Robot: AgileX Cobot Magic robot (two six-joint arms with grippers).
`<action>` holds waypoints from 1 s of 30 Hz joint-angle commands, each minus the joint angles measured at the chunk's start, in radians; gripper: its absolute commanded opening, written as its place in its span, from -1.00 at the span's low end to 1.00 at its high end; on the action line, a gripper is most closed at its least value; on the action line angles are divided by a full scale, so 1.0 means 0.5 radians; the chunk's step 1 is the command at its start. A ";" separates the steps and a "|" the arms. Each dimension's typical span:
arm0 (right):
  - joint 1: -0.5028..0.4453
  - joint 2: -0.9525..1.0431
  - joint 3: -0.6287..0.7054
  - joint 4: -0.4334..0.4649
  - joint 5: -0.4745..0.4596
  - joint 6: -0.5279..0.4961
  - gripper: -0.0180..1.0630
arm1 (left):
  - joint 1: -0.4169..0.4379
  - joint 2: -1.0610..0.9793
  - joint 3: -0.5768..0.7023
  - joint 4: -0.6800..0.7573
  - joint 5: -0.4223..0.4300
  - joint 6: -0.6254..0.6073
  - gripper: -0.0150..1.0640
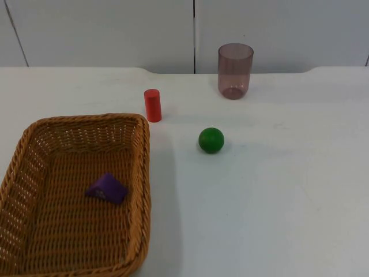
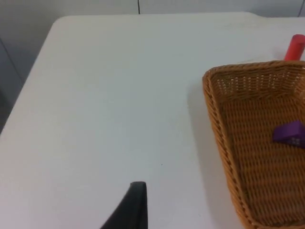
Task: Pick up the basket with the left hand and place the triangular block into the basket with the right hand.
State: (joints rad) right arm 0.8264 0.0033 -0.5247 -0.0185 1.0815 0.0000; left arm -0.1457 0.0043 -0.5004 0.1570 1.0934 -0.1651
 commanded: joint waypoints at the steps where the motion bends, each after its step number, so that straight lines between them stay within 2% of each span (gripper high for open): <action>1: -0.010 -0.007 0.019 0.004 -0.004 0.000 0.53 | -0.006 -0.009 0.010 -0.078 -0.018 0.013 0.92; 10: -0.010 -0.007 0.019 0.008 -0.004 0.000 0.53 | -0.006 -0.009 0.010 -0.164 -0.023 0.047 0.92; 14: -0.010 -0.007 0.019 0.011 -0.004 -0.016 0.53 | -0.006 -0.009 0.010 -0.346 -0.036 0.247 0.92; 26: -0.010 -0.007 0.019 0.011 -0.004 -0.015 0.54 | -0.006 -0.009 0.010 -0.350 -0.036 0.246 0.92; 27: -0.010 -0.007 0.019 0.011 -0.004 -0.015 0.59 | -0.006 -0.009 0.010 -0.350 -0.036 0.246 0.92; 29: -0.010 -0.007 0.019 0.011 -0.004 -0.015 0.91 | -0.006 -0.009 0.010 -0.350 -0.036 0.246 0.98; 30: -0.010 -0.007 0.019 0.011 -0.004 -0.015 0.98 | -0.006 -0.009 0.010 -0.350 -0.036 0.246 0.98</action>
State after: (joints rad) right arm 0.8264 0.0033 -0.5247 -0.0152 1.0815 0.0000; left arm -0.1457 0.0043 -0.5004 -0.0053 1.0871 -0.0458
